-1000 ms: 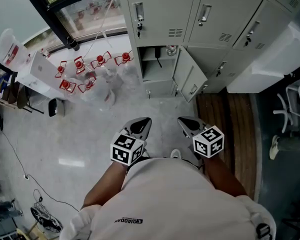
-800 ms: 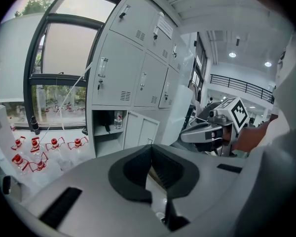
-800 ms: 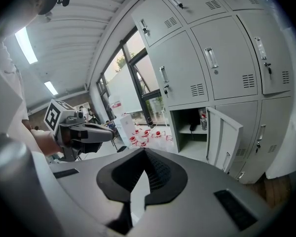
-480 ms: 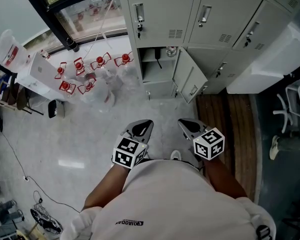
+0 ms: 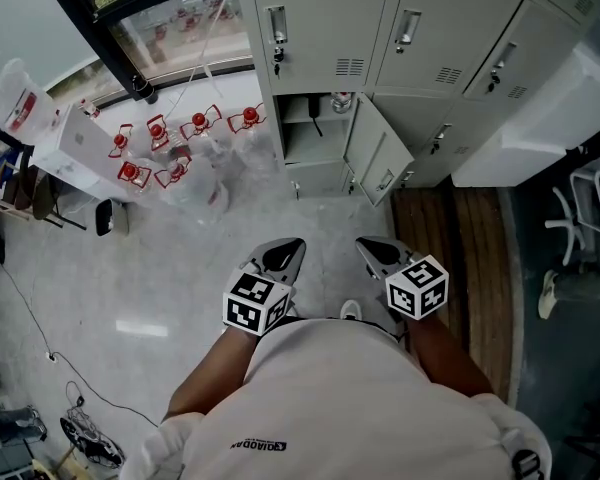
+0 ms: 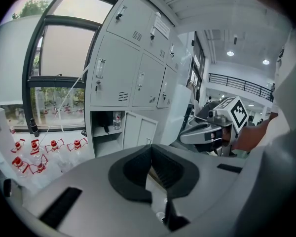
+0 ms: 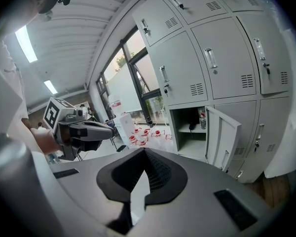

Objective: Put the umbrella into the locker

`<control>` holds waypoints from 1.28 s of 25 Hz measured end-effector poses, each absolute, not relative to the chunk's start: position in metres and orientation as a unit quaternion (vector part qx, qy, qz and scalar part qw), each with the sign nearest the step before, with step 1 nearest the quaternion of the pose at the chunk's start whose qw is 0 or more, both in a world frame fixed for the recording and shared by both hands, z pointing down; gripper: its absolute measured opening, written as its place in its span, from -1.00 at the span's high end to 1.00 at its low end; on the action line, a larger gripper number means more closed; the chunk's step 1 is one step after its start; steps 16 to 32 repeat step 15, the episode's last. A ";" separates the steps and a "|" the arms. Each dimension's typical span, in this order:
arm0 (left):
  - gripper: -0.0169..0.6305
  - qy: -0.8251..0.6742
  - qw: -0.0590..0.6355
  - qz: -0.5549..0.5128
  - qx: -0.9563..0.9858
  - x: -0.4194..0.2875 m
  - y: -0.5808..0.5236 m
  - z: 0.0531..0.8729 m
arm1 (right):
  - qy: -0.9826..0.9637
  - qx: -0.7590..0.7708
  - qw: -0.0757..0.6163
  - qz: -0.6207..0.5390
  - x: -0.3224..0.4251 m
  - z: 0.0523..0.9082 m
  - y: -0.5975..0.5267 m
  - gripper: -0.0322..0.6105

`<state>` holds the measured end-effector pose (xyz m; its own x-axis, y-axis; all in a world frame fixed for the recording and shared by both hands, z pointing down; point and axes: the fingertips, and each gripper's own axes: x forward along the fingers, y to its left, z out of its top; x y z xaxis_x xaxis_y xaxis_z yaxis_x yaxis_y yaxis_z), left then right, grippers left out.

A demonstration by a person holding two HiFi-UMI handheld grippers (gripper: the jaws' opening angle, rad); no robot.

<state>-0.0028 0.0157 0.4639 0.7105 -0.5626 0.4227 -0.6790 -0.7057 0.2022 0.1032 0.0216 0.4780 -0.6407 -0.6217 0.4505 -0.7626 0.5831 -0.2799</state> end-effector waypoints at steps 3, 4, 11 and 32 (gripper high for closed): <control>0.90 -0.341 0.174 0.169 0.908 -0.003 0.018 0.465 | -0.877 0.393 0.157 0.228 0.102 0.479 0.024 0.78; 0.90 -0.340 0.174 0.170 0.908 -0.003 0.019 0.465 | -0.877 0.392 0.158 0.228 0.102 0.479 0.024 0.78; 0.90 -0.339 0.173 0.170 0.909 -0.002 0.021 0.465 | -0.879 0.387 0.163 0.225 0.101 0.478 0.026 0.78; 0.90 -0.339 0.172 0.171 0.909 -0.003 0.022 0.464 | -0.878 0.389 0.166 0.223 0.103 0.480 0.026 0.78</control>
